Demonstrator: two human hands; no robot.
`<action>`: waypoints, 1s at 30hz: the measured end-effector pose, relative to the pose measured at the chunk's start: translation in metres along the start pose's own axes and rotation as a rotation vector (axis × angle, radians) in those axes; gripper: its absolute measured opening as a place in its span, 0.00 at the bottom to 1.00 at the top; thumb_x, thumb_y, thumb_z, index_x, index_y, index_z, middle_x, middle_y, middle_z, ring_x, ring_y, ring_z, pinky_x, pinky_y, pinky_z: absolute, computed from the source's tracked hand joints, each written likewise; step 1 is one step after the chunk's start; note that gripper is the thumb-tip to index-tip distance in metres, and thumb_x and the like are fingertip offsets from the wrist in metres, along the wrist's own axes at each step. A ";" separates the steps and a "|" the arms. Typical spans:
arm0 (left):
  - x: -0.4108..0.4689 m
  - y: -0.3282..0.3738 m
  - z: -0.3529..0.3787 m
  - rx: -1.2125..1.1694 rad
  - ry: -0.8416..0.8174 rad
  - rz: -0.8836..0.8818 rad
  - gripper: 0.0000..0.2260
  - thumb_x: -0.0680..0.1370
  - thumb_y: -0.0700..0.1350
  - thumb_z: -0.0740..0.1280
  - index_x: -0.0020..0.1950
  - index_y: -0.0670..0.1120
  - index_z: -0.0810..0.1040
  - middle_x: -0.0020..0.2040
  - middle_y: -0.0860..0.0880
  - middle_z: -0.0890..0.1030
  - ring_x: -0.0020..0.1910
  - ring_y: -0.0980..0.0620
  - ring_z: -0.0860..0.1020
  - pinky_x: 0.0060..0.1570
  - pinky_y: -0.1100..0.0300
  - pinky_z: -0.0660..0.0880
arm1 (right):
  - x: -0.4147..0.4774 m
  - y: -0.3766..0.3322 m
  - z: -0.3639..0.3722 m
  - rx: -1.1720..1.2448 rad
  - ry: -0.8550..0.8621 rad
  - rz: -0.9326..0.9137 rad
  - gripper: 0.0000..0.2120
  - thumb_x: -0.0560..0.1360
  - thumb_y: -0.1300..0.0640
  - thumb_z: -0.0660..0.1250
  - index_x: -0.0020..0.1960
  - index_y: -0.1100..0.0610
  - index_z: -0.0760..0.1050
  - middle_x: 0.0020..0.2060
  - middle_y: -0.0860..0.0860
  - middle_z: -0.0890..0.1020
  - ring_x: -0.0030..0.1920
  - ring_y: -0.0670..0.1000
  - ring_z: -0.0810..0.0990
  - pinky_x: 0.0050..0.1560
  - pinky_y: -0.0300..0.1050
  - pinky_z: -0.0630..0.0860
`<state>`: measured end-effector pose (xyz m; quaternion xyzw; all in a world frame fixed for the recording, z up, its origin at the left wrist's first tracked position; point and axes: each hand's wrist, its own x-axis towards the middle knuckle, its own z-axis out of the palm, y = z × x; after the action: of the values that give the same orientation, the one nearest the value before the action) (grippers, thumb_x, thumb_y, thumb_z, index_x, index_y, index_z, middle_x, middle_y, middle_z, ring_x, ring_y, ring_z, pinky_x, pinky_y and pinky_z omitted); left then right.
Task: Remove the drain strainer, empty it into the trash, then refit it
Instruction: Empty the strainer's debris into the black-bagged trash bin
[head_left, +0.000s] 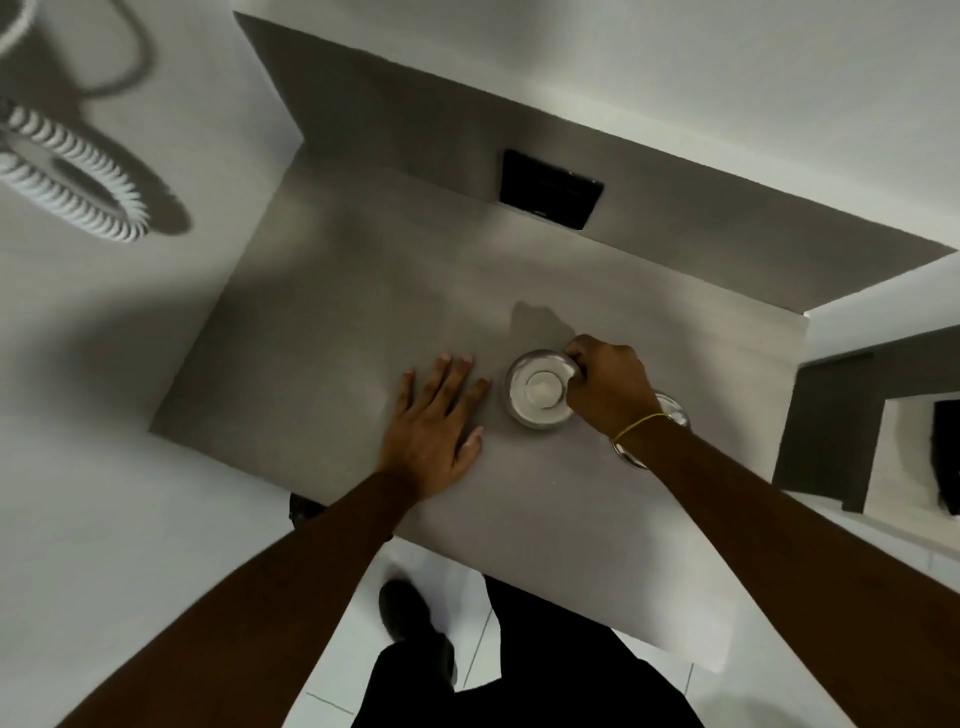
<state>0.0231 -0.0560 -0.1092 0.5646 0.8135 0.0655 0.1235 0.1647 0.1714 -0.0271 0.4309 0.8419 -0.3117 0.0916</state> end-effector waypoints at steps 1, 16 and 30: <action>-0.003 0.001 -0.002 -0.008 0.001 -0.031 0.31 0.84 0.60 0.56 0.87 0.49 0.64 0.89 0.42 0.58 0.88 0.38 0.55 0.81 0.27 0.56 | -0.002 -0.004 0.000 0.006 0.020 -0.017 0.12 0.70 0.64 0.69 0.53 0.56 0.82 0.45 0.59 0.88 0.47 0.65 0.85 0.48 0.51 0.80; -0.234 -0.041 0.062 -0.146 0.185 -0.495 0.32 0.87 0.60 0.57 0.88 0.49 0.58 0.90 0.44 0.56 0.89 0.41 0.51 0.82 0.27 0.57 | -0.111 -0.151 0.117 0.472 -0.129 -0.137 0.20 0.70 0.69 0.77 0.57 0.53 0.81 0.48 0.49 0.85 0.50 0.56 0.87 0.40 0.60 0.88; -0.443 -0.079 0.265 -0.356 -0.005 -0.751 0.33 0.88 0.57 0.59 0.89 0.52 0.49 0.91 0.45 0.45 0.89 0.41 0.45 0.83 0.27 0.52 | -0.102 -0.188 0.457 -0.086 -0.125 -0.645 0.39 0.73 0.65 0.67 0.80 0.47 0.59 0.65 0.61 0.81 0.60 0.67 0.83 0.58 0.55 0.81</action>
<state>0.1714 -0.5073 -0.3268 0.1987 0.9386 0.1542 0.2362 0.0277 -0.2543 -0.2608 0.1178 0.9401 -0.3147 0.0576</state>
